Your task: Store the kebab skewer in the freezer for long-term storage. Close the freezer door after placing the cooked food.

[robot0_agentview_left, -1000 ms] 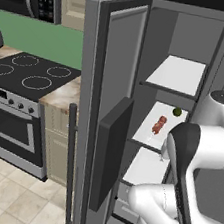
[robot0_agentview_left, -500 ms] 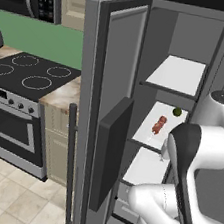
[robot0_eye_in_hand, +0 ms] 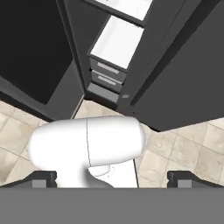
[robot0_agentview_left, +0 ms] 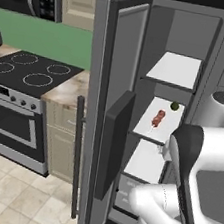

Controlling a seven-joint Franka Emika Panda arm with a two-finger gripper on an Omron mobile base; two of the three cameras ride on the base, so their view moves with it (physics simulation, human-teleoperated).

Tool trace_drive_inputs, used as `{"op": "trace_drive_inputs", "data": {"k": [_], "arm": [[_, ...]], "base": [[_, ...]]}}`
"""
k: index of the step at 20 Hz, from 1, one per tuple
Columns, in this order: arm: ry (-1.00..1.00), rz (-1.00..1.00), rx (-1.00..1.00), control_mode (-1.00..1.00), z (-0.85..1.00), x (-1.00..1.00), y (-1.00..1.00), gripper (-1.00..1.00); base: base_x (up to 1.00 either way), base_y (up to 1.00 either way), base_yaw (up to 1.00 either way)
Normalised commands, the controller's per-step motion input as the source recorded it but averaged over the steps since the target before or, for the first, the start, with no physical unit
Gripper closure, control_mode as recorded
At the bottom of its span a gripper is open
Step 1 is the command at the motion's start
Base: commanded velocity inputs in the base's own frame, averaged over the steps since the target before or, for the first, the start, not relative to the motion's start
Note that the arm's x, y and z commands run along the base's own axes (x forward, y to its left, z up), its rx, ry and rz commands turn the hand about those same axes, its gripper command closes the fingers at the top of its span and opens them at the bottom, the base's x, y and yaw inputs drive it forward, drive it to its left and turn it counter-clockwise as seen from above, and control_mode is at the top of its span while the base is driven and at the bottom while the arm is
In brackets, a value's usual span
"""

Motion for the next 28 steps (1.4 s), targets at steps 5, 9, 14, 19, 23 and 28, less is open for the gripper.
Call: {"op": "trace_drive_inputs", "data": {"k": [5,9,14,19,23,28], "arm": [[0.00,0.00,0.00,1.00,0.00,0.00,0.00,-1.00],[0.00,0.00,0.00,1.00,0.00,0.00,0.00,-1.00],[0.00,0.00,0.00,1.00,0.00,0.00,0.00,-1.00],[0.00,0.00,0.00,1.00,0.00,0.00,0.00,-1.00],[0.00,0.00,0.00,1.00,0.00,0.00,0.00,-1.00],[0.00,0.00,0.00,1.00,0.00,0.00,0.00,-1.00]], "base": [[-0.59,0.39,-0.25],[-0.50,0.30,-0.35],[-0.32,0.29,-0.33],[-0.24,0.41,-0.28],[-0.45,0.49,-0.25],[-0.61,0.49,-0.17]]}}
